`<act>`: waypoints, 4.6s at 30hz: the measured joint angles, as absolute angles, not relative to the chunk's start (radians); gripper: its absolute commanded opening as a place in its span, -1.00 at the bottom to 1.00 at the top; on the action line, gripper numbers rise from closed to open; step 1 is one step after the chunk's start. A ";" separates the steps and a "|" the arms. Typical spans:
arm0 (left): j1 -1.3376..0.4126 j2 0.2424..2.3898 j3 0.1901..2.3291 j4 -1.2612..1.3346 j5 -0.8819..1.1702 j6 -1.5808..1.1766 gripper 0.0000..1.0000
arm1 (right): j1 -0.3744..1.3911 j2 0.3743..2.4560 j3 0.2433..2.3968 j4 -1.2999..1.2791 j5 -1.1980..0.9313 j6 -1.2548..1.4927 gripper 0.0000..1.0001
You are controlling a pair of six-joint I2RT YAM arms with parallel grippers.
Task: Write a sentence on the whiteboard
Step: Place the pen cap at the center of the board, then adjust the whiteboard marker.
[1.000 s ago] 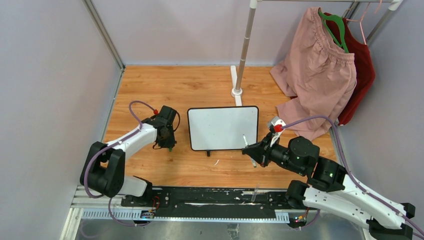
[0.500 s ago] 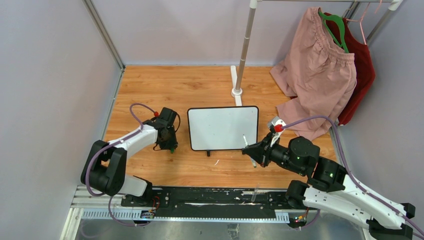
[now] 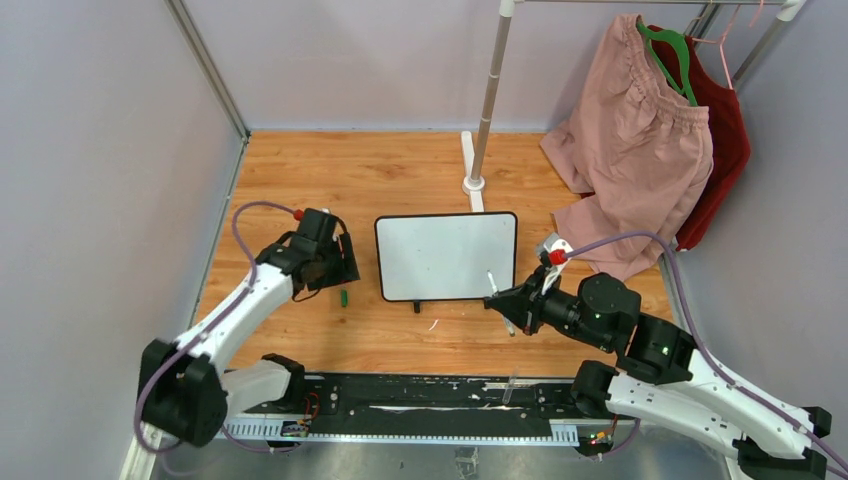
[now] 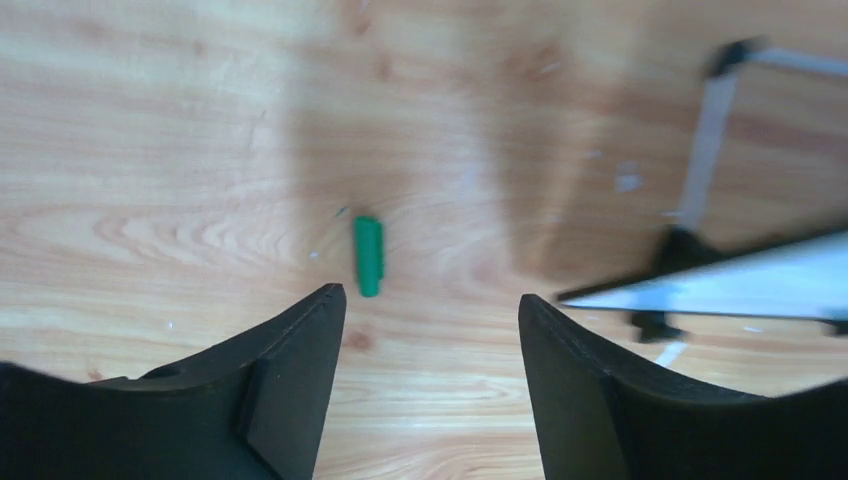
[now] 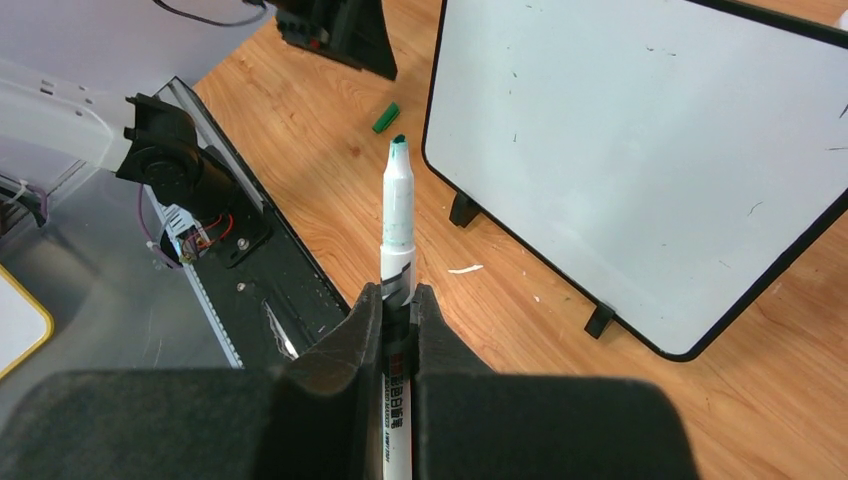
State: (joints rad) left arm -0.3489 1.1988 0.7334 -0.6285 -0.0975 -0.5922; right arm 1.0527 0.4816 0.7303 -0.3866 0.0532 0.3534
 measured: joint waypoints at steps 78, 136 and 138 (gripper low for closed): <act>-0.468 0.632 0.755 0.284 0.700 -0.900 -1.00 | 1.053 1.061 1.045 0.197 -0.419 0.468 0.55; -0.500 0.516 0.581 0.476 0.064 -1.415 -1.00 | 1.053 1.232 1.100 0.591 -0.173 0.622 -0.29; -0.500 0.517 0.581 0.476 0.063 -1.419 -1.00 | 1.053 1.233 1.102 0.592 -0.172 0.619 -0.19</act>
